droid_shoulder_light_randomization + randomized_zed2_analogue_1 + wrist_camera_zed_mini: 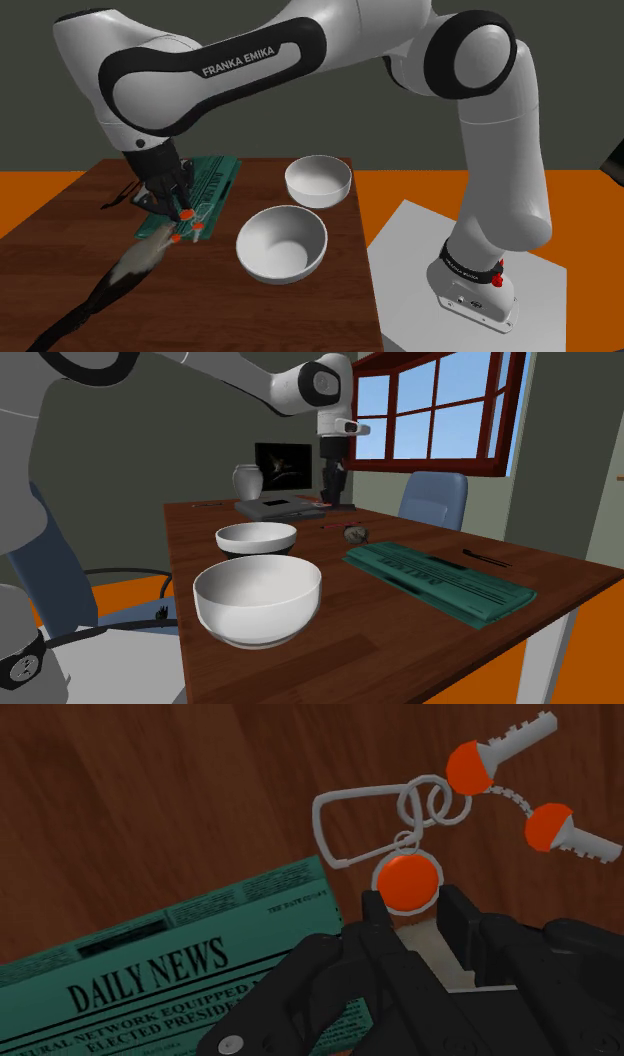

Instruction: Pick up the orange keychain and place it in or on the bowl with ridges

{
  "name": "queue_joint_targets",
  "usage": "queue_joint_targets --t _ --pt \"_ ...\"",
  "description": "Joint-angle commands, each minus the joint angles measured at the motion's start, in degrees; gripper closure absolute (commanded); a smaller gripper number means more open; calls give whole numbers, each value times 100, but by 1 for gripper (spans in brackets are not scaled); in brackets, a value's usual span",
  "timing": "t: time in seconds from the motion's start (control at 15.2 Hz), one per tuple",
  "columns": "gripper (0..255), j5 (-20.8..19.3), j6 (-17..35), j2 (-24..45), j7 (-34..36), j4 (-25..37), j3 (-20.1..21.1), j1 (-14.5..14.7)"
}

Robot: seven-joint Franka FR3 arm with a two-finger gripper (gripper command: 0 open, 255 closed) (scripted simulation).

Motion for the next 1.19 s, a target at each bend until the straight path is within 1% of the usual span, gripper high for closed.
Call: queue_joint_targets --t 0.0,0.13,0.4,0.66,0.92,0.99,1.12 --pt "255 12 -162 -14 -16 149 6 10" --pt "255 13 -245 -14 -20 234 9 20" --pt "255 528 234 -1170 -257 -1283 117 -445" --pt "255 1094 515 -2271 -631 -2512 100 -722" --pt "255 1629 617 -3337 -1059 -3557 -52 -801" --pt "255 1837 610 -3799 -1246 -3977 -141 -797" --pt "255 1828 766 -3771 -1236 -4109 -147 -769"
